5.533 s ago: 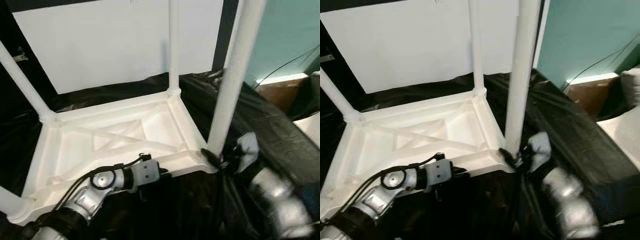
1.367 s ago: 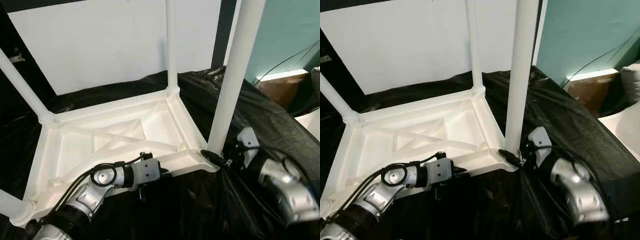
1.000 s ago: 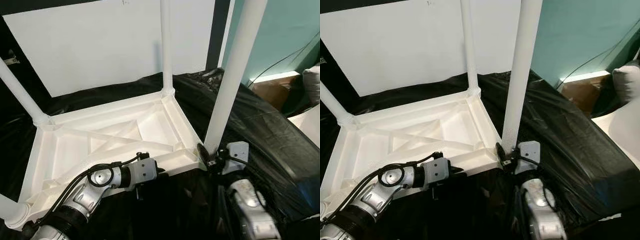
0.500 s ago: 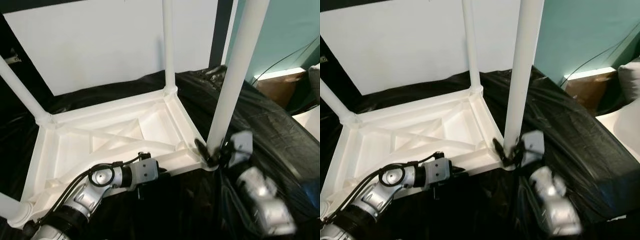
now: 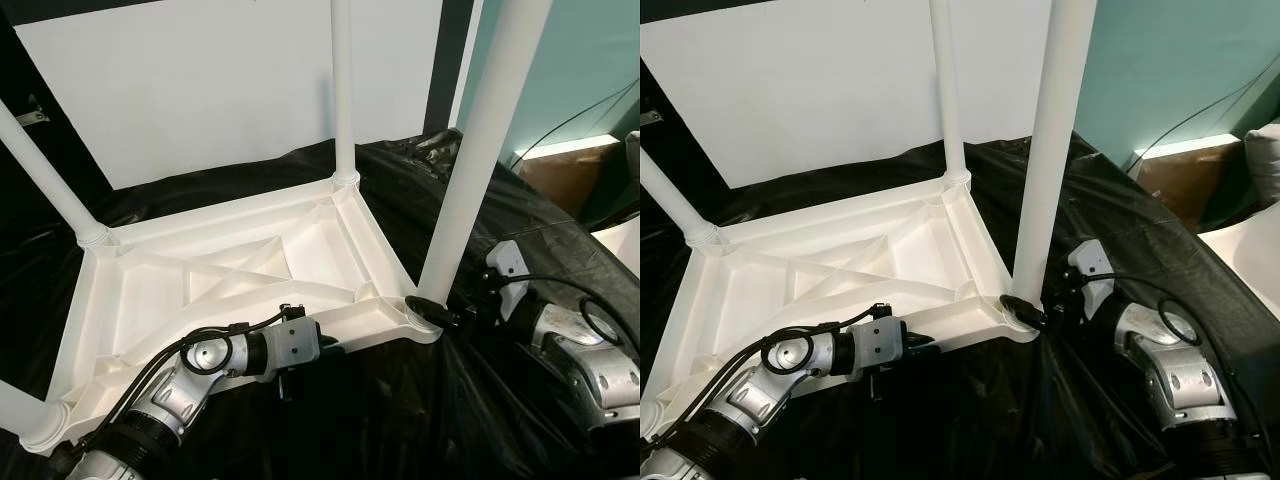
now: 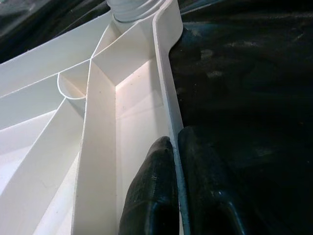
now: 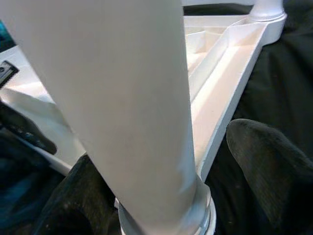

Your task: Building children table

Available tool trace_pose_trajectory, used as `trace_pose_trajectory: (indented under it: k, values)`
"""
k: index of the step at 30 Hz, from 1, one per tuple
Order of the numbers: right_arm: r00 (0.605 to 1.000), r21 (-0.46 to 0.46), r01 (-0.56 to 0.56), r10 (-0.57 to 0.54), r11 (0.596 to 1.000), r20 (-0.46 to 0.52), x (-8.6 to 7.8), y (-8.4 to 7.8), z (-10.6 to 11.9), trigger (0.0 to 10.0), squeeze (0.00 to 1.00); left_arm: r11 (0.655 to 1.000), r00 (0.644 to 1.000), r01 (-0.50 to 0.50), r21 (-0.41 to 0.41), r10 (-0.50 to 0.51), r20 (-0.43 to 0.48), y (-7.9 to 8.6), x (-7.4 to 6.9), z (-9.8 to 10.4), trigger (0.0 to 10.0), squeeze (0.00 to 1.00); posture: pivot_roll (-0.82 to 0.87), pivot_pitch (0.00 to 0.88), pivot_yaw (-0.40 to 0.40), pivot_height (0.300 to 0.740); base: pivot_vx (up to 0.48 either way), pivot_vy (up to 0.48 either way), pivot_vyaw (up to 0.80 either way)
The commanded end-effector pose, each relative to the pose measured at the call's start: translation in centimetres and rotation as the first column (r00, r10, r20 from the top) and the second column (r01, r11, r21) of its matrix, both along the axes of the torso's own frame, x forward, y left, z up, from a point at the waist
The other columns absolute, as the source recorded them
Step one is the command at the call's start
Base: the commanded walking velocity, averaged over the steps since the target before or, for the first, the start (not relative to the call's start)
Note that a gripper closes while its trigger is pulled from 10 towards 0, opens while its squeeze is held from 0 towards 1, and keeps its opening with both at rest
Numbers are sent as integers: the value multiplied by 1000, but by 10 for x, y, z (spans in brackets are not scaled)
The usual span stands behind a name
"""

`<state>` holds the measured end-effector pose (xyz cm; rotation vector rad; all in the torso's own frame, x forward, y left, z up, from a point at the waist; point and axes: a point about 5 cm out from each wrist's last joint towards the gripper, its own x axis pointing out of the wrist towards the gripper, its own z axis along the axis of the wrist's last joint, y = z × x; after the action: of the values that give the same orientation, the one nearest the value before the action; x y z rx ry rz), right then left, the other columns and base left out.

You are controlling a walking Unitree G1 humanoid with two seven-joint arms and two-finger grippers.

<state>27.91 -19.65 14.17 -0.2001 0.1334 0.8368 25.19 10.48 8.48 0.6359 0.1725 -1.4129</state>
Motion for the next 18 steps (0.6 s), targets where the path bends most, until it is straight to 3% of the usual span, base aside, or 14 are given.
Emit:
trace_pose_trajectory:
  k: [1,8,12,18]
  values:
    - [1000,7,18,-18,1000,12,4,-10,8,0,0,982,977,24,186,17,-214,20,-26,-48,10000,0,-36,8,19,740,0,0,0]
    - [999,12,-39,38,999,14,8,-12,21,0,0,982,978,25,188,15,-209,22,-25,-46,10000,0,-40,3,26,740,0,0,0]
    - [998,25,-57,57,998,-13,4,-11,19,0,0,981,978,29,189,12,-208,22,-24,-45,10000,0,-45,4,27,740,0,0,0]
    - [994,77,-82,87,994,-71,-9,2,3,0,0,981,977,35,188,5,-211,21,-25,-46,10000,0,-48,4,25,740,0,0,0]
